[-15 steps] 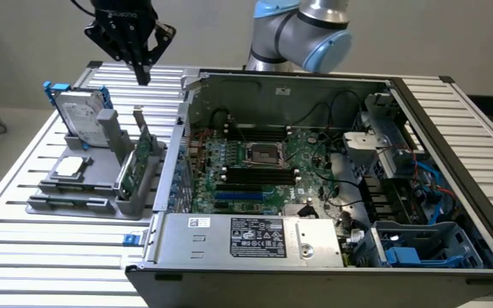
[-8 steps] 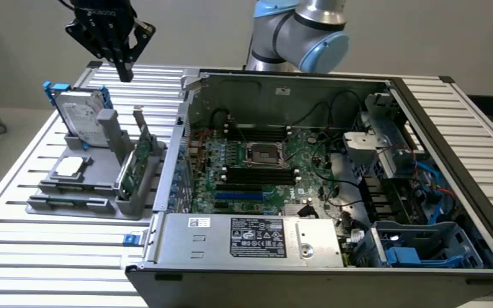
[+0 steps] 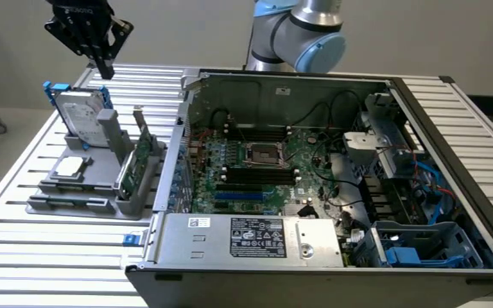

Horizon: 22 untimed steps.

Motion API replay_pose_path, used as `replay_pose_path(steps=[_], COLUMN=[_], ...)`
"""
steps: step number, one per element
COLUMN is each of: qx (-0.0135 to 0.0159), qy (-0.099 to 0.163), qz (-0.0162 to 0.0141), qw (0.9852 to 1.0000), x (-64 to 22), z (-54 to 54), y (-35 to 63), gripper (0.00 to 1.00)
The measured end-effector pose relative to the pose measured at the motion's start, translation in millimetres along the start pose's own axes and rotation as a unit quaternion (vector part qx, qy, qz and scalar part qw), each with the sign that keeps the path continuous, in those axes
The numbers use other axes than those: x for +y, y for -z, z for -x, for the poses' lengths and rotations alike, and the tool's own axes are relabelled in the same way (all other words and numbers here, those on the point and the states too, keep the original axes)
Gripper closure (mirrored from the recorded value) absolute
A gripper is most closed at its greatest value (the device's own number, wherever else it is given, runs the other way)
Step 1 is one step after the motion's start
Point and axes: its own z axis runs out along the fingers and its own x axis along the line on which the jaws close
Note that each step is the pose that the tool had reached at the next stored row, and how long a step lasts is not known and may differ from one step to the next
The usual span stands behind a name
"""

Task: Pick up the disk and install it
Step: 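Reach for the disk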

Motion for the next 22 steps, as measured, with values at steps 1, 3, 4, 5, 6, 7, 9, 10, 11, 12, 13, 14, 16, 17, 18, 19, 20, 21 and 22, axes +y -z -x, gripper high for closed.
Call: replay_pose_path(steps=[1,3,4,5,6,7,9,10,11,12,13,14,16,17,18,19,20,21,22], qx=[0.0,0.0,0.0,0.0,0.0,0.0,0.0,0.0,0.0,0.0,0.0,0.0,0.0,0.0,0.0,0.0,0.0,0.0,0.0], qy=[0.0,0.0,0.0,0.0,0.0,0.0,0.0,0.0,0.0,0.0,0.0,0.0,0.0,0.0,0.0,0.0,0.0,0.0,0.0], qz=[0.0,0.0,0.0,0.0,0.0,0.0,0.0,0.0,0.0,0.0,0.0,0.0,0.0,0.0,0.0,0.0,0.0,0.0,0.0], qw=[1.0,1.0,1.0,1.0,1.0,1.0,1.0,1.0,1.0,1.0,1.0,1.0,1.0,1.0,1.0,1.0,1.0,1.0,1.0], x=[1.2,3.4,4.5,5.7,6.8,8.0,10.3,11.5,12.6,13.8,15.0,16.3,18.7,19.9,21.1,22.3,23.6,24.9,25.9], z=[-5.0,-14.3,-18.9,-23.8,-28.6,-33.4,-42.7,-47.4,-52.0,-56.7,-61.5,-66.2,-74.5,-78.5,-82.4,-86.1,-89.8,-93.5,-96.3], y=[-0.4,-1.2,-1.6,-2.0,-2.4,-2.8,-3.6,-4.0,-4.3,-4.7,-5.1,-5.4,-6.0,-6.2,-6.5,-6.8,-7.0,-7.2,-7.4], gripper=[0.89,0.89,0.89,0.89,0.89,0.89,0.89,0.89,0.89,0.89,0.89,0.89,0.89,0.89,0.89,0.89,0.89,0.89,0.89])
